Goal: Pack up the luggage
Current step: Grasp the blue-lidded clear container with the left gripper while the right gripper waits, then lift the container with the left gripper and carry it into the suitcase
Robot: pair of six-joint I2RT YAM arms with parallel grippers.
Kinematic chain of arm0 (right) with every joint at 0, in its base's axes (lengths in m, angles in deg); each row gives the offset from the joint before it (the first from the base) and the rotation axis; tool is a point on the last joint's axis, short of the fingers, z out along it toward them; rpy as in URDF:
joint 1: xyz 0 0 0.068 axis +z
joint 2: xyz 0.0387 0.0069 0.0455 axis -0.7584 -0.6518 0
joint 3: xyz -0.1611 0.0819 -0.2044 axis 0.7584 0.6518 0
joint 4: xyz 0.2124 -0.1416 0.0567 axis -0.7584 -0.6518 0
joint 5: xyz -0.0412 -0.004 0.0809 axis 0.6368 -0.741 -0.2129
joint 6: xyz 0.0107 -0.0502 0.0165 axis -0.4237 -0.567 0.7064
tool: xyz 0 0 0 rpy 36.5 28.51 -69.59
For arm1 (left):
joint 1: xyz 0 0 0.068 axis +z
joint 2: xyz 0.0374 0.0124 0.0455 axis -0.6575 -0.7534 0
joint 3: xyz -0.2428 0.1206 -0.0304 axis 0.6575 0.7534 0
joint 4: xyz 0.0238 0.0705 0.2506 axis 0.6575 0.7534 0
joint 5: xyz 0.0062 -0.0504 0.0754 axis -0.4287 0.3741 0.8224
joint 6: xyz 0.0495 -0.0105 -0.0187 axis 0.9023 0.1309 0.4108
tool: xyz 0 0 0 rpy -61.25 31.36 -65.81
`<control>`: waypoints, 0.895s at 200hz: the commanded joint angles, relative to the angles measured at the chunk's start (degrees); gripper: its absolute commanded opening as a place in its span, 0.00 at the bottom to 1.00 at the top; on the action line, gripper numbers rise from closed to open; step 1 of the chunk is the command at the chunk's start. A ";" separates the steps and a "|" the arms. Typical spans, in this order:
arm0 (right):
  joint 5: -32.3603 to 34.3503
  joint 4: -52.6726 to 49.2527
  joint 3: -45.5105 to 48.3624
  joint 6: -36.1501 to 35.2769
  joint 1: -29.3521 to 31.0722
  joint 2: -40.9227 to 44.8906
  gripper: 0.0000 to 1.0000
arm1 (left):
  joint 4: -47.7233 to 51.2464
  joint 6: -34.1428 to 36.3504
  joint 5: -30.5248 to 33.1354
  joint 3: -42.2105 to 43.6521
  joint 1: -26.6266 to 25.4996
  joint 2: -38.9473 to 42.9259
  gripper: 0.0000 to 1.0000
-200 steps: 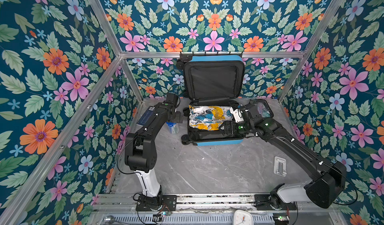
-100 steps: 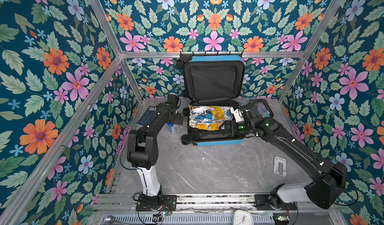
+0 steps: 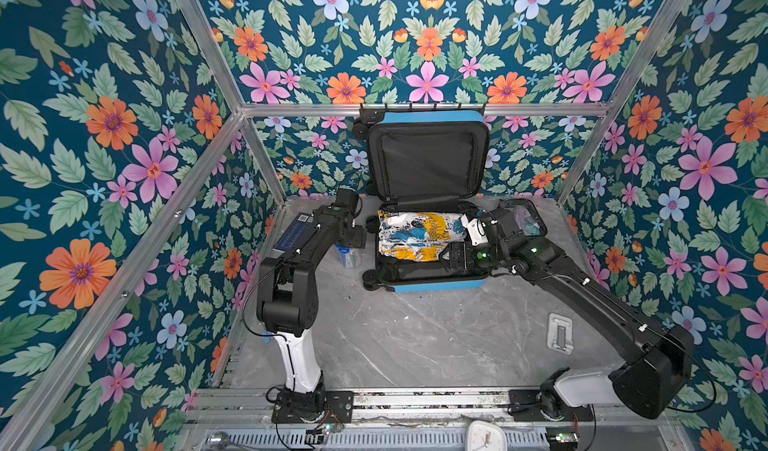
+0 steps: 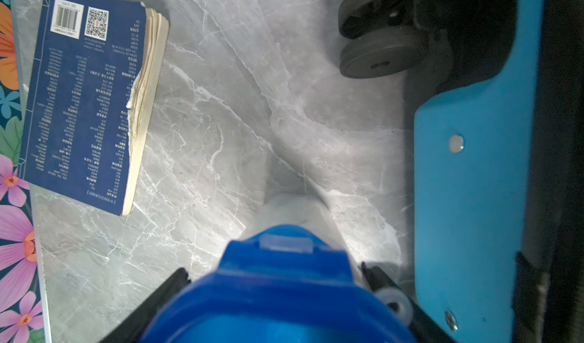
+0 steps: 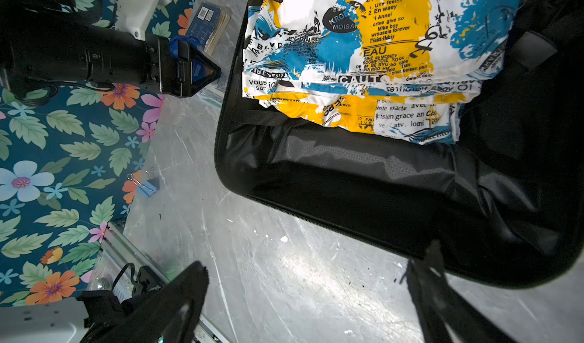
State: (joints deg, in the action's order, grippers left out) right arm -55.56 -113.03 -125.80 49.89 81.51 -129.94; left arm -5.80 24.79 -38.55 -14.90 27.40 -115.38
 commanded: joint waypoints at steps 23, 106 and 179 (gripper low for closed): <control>0.26 0.36 -0.02 0.15 0.07 0.09 0.99 | 2.54 -0.92 -1.16 -2.41 0.19 3.17 0.77; 2.00 0.60 0.27 0.69 -0.18 1.63 0.99 | 2.00 -7.01 -18.36 -3.73 3.62 16.99 0.72; -2.76 3.73 4.66 4.27 -7.70 5.51 0.98 | -36.19 -38.20 -38.42 24.15 -2.21 29.05 0.70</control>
State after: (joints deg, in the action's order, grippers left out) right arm -56.32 -111.68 -122.08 52.42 75.41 -125.85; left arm -21.84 1.45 -70.70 3.09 28.84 -87.95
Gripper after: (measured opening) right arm 0.983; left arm 0.854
